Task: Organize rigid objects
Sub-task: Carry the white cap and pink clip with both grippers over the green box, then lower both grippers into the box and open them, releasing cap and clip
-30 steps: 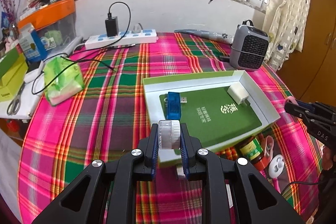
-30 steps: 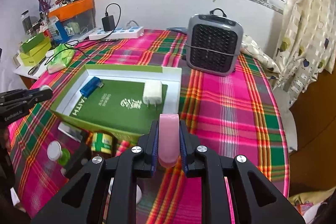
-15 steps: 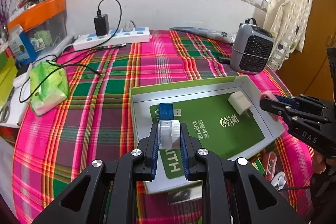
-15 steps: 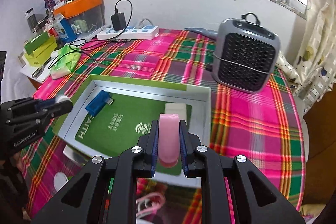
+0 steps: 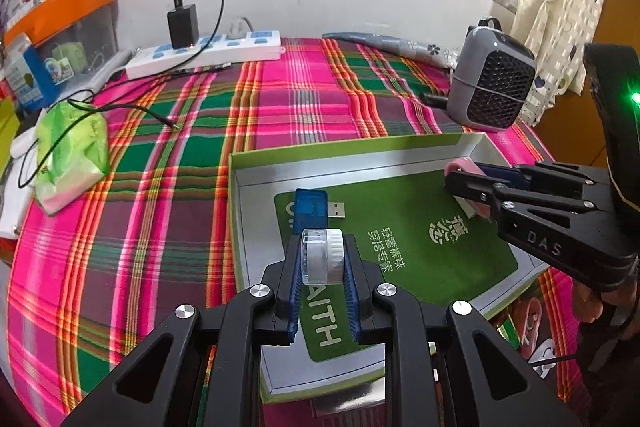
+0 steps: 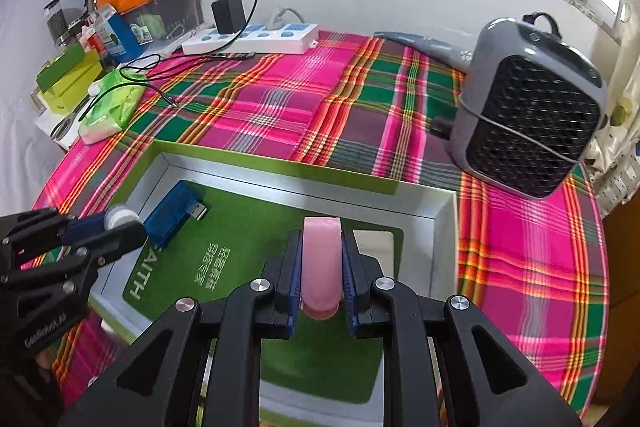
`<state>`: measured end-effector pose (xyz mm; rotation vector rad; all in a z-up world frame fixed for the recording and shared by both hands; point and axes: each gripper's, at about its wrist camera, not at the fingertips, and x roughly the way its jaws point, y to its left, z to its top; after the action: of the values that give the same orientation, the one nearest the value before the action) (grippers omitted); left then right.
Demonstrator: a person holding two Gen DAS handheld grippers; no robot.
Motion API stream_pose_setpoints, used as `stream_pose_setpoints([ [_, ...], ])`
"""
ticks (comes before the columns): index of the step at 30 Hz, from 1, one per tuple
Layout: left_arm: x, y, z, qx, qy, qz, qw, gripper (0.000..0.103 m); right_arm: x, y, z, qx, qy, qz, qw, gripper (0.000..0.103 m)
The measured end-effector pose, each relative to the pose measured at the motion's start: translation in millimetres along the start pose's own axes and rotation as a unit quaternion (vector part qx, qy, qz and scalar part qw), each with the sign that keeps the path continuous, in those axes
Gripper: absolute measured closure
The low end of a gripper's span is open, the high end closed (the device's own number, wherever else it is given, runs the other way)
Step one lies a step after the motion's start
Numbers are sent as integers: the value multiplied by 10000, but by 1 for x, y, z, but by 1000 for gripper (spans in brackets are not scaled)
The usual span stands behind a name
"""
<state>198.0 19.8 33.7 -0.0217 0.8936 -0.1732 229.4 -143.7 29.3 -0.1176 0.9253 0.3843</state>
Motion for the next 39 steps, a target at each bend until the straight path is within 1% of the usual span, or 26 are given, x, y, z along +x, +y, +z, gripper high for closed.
stream_pose_setpoints([
  [11,6,-2,-2,45,61,-14,10000,85,13,8,8,-96,20,90,9999,84],
  [24,6,-3,-3,77,40,-18,10000,85,31,15,9,-230,205,116,9995,84],
  [31,13,-2,-6,51,156,-12,9999,85,33,14,9,-204,206,83,9995,84],
  [39,16,-2,-6,44,176,4,9998,85,33,13,9,-177,189,114,9996,84],
])
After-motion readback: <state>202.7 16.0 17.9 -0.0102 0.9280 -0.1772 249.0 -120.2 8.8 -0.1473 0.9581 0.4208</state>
